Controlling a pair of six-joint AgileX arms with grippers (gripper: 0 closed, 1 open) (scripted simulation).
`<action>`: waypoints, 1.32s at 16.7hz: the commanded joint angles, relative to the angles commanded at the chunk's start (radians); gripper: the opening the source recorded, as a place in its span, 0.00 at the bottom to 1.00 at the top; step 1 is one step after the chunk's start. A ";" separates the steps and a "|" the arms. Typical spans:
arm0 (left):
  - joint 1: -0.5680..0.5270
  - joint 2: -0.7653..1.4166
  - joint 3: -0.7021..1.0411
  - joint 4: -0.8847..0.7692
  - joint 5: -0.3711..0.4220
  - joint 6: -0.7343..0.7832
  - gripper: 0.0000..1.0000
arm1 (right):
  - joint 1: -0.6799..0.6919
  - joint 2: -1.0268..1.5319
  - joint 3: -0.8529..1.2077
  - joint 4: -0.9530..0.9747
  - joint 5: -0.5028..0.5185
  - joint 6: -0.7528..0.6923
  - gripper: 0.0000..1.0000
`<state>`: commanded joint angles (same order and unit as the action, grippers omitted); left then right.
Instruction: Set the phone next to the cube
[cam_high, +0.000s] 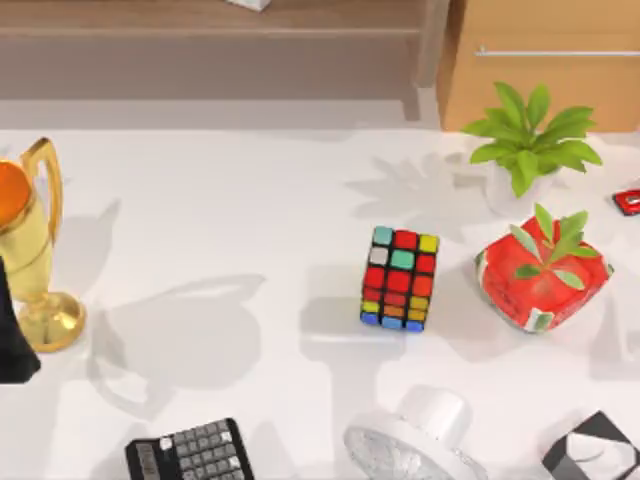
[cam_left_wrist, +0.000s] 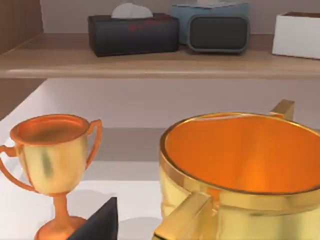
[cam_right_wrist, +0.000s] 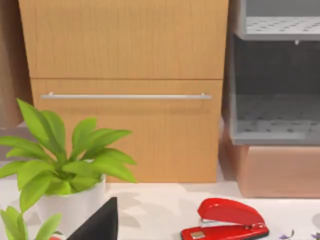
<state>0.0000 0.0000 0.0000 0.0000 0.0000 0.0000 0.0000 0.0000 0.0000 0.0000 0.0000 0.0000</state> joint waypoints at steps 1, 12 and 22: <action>0.000 0.000 0.000 0.000 0.000 0.000 1.00 | 0.000 0.000 0.000 0.000 0.000 0.000 1.00; 0.181 0.492 0.234 -0.323 -0.034 0.131 1.00 | 0.000 0.000 0.000 0.000 0.000 0.000 1.00; 0.394 1.131 0.598 -0.629 -0.056 0.287 1.00 | 0.000 0.000 0.000 0.000 0.000 0.000 1.00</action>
<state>0.3940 1.1313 0.5982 -0.6285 -0.0560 0.2871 0.0000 0.0000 0.0000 0.0000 0.0000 0.0000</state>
